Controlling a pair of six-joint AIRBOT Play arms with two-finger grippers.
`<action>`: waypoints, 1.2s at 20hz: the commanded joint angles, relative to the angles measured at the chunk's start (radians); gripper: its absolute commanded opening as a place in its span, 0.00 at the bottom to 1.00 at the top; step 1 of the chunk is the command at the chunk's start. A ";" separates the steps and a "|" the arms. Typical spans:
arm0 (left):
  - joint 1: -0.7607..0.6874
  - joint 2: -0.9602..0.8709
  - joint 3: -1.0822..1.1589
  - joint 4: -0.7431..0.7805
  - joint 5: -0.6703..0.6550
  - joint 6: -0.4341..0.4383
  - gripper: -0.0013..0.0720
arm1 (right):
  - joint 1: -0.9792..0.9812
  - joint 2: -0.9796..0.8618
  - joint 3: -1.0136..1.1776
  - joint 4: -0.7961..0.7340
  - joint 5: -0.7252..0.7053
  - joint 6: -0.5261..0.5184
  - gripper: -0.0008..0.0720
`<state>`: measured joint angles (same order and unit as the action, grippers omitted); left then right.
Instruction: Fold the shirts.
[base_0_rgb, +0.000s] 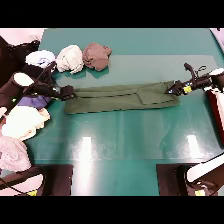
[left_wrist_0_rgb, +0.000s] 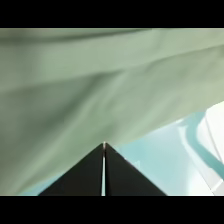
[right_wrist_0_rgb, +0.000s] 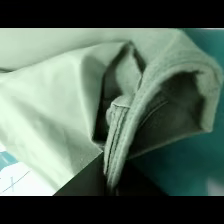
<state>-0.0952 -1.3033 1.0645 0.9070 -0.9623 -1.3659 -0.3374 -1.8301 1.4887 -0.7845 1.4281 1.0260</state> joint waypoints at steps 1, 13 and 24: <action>-0.119 -0.089 0.125 -0.003 0.013 -0.023 0.04 | 0.037 0.102 0.002 0.011 0.005 0.000 0.04; -0.391 -0.697 0.706 -0.003 -0.051 -0.121 0.05 | 0.359 0.284 0.284 0.206 0.015 0.167 0.04; -0.345 -0.663 0.801 0.031 -0.134 -0.119 0.05 | 0.526 0.274 0.312 0.206 -0.097 0.190 0.04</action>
<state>-0.4664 -1.9869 1.8137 0.9165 -1.0245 -1.4860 0.1547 -1.5539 1.7969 -0.5751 1.3781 1.2133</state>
